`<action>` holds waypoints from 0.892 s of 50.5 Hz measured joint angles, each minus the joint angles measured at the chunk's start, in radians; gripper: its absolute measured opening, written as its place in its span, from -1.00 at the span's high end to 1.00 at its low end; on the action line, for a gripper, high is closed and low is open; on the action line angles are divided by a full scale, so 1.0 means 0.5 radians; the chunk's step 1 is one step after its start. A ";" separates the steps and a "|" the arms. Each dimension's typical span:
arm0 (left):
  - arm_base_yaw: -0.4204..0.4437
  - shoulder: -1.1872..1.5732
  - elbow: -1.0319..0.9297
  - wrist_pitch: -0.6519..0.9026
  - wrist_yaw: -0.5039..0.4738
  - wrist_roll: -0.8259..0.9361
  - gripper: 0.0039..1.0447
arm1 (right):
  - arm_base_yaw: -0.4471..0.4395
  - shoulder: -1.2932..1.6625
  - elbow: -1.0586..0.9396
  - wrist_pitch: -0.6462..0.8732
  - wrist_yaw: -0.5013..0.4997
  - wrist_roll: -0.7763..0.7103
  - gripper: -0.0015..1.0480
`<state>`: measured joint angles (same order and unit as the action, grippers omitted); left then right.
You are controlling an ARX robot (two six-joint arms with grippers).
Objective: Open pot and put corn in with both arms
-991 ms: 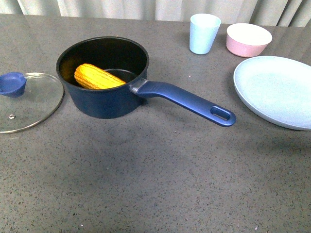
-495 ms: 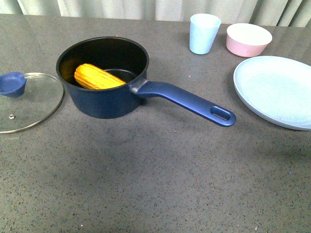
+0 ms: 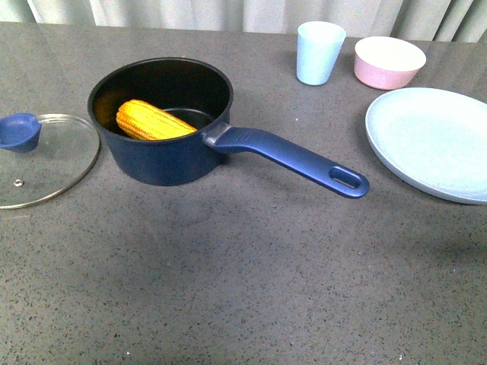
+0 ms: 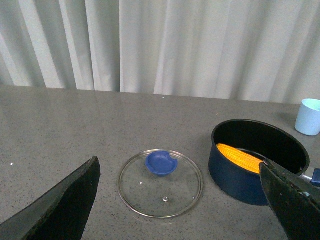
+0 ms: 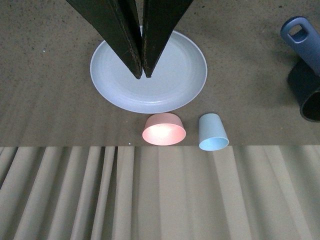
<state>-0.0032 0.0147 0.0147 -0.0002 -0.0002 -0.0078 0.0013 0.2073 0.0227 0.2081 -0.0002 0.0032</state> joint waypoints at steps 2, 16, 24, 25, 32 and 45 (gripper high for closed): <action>0.000 0.000 0.000 0.000 0.001 0.000 -0.84 | 0.000 -0.015 0.000 -0.014 0.000 0.000 0.96; 0.000 0.001 0.000 0.000 0.000 0.000 -0.84 | 0.000 -0.381 0.002 -0.400 -0.001 0.000 0.96; 0.000 0.000 0.000 0.000 0.001 0.000 -0.84 | 0.000 -0.398 0.002 -0.411 0.000 0.000 0.96; 0.000 0.000 0.000 0.000 0.001 0.000 -0.84 | 0.000 -0.399 0.002 -0.413 0.000 0.000 0.96; 0.000 0.000 0.000 0.000 0.000 0.000 -0.84 | 0.000 -0.401 0.002 -0.413 0.000 -0.002 0.96; 0.000 0.000 0.000 0.000 0.000 0.000 -0.84 | 0.000 -0.402 0.002 -0.413 0.000 -0.002 0.23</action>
<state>-0.0032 0.0147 0.0147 -0.0002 -0.0002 -0.0078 0.0013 0.0063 0.0235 0.0017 -0.0002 0.0025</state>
